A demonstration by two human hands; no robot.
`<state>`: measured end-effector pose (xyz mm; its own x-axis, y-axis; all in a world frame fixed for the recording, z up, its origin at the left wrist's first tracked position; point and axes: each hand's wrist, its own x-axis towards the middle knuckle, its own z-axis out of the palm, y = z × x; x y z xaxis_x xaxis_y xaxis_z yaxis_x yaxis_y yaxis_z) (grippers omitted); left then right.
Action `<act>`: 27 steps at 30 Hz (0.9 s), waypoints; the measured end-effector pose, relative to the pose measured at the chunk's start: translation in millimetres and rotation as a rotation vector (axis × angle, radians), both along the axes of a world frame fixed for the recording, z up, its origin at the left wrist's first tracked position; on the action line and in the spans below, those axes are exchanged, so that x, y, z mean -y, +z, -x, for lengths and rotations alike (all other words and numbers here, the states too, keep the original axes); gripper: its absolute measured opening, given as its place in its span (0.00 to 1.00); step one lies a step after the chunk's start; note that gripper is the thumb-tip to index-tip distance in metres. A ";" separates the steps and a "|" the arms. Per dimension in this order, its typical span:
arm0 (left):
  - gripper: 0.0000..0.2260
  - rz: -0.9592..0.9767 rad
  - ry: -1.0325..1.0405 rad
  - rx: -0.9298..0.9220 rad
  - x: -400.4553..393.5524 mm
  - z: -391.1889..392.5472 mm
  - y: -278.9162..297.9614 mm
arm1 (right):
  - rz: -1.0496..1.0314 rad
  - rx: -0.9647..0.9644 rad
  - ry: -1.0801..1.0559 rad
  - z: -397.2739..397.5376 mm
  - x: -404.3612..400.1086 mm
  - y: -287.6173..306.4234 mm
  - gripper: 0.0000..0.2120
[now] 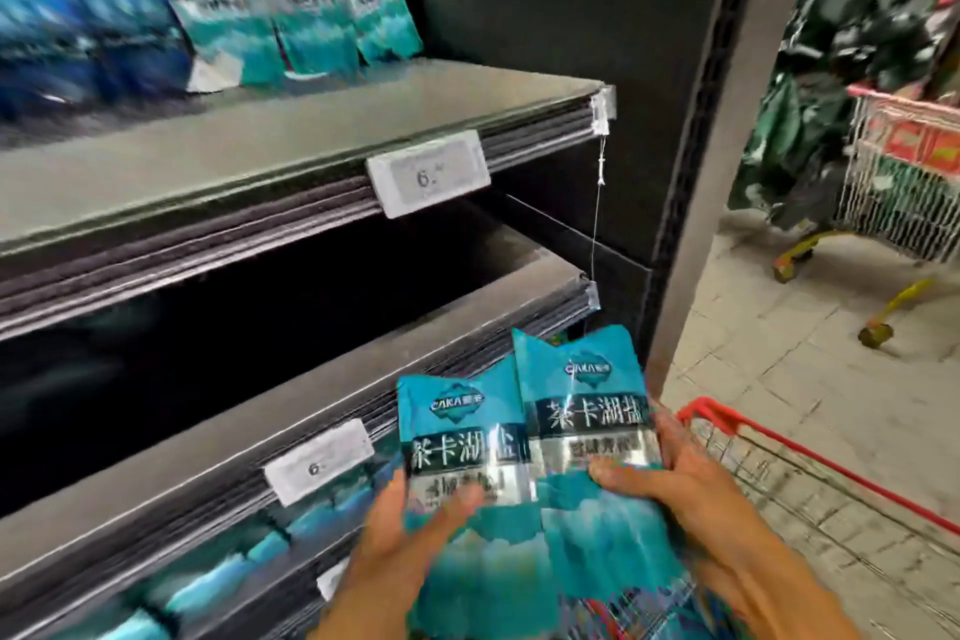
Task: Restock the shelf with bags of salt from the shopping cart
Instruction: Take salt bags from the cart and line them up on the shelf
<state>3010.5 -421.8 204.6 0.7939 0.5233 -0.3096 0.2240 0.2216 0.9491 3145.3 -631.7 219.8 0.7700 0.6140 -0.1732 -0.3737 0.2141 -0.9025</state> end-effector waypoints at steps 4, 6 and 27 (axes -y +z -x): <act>0.39 -0.050 0.033 0.134 -43.1 -16.3 41.2 | 0.009 0.121 0.092 -48.4 -44.7 41.3 0.30; 0.25 -0.106 -0.015 0.220 -66.3 -32.4 63.1 | 0.002 0.162 0.085 -71.0 -69.7 57.5 0.27; 0.19 -0.178 -0.133 0.286 -133.6 -213.5 76.9 | 0.183 0.488 -0.222 -200.0 -156.1 45.2 0.19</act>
